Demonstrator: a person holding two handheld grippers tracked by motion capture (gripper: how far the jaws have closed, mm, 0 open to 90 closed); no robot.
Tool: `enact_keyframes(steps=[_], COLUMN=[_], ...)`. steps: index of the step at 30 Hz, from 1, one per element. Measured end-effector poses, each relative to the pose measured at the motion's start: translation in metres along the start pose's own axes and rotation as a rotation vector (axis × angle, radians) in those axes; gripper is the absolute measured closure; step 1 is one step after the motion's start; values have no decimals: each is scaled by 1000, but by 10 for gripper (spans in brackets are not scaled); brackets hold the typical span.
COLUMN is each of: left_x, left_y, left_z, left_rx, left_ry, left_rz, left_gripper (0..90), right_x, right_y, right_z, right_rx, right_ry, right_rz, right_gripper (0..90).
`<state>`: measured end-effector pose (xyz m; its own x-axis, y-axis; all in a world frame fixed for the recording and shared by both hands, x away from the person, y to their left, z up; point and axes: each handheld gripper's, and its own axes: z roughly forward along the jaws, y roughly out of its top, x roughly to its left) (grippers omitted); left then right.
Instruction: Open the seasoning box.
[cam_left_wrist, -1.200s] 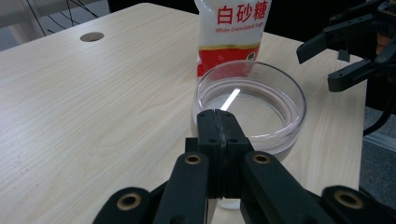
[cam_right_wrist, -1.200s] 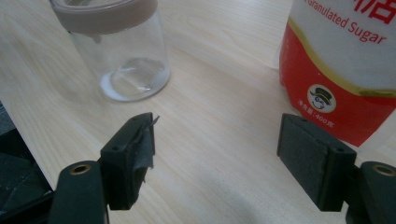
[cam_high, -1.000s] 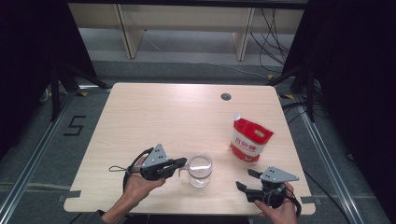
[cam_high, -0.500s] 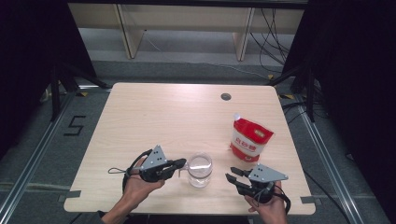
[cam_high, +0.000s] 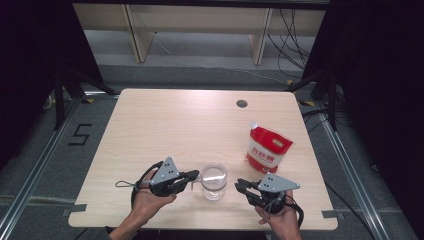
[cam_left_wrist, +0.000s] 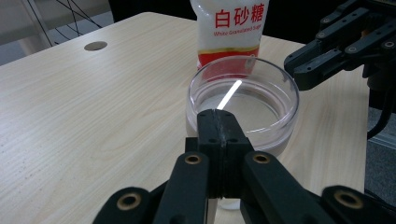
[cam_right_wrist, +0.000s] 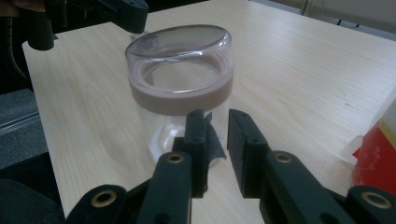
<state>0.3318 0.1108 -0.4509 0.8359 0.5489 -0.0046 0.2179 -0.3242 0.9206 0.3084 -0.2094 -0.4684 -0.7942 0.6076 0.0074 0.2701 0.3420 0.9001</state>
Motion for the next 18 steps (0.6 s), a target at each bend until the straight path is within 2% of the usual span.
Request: enact_keyframes(steps=[1, 3, 4, 5, 6, 7, 9, 11, 12, 13, 14, 16, 18], left_x=[0, -1, 0, 0, -1, -1, -2, -3, -2, -2, -2, -2, -1], left_y=[0, -1, 0, -1, -1, -2, -2, -2, -2, -2, -3, -3, -4], left_z=[0, 0, 0, -1, -1, -1, 0, -1, -1, -1, -1, -1, -1], left_rx=[-1, -2, 1, -3, -3, -4, -8, -10, -13, -17, -21, -22, -21], left_ry=[2, 3, 3, 5, 7, 7, 9, 12, 16, 19, 15, 12, 19], left_rz=[1, -9, 1, 6, 4, 1, -7, -5, 14, 23, 17, 17, 21], left_gripper=[893, 893, 893, 893, 893, 893, 893, 893, 893, 893, 893, 893, 893], right_x=[-1, 0, 0, -1, -1, -2, -2, -1, 0, 1, -2, -2, -3], right_y=[1, 1, 1, 1, 2, 2, 2, 3, 3, 3, 3, 4, 5], right_z=[1, 4, 4, 5, 6, 7, 8, 9, 10, 10, 12, 12, 13], right_rx=[0, -8, 1, -5, 7, -4, -2, 3, 4, 12, -8, 4, 0], right_ry=[6, 23, 9, 4, 26, 14, 16, 21, 21, 21, 39, 39, 25], right_rz=[-12, 7, 11, -2, 5, -13, -15, -2, 0, 24, -7, 13, -1], right_gripper=[793, 803, 806, 808, 813, 821, 830, 843, 849, 853, 863, 872, 881])
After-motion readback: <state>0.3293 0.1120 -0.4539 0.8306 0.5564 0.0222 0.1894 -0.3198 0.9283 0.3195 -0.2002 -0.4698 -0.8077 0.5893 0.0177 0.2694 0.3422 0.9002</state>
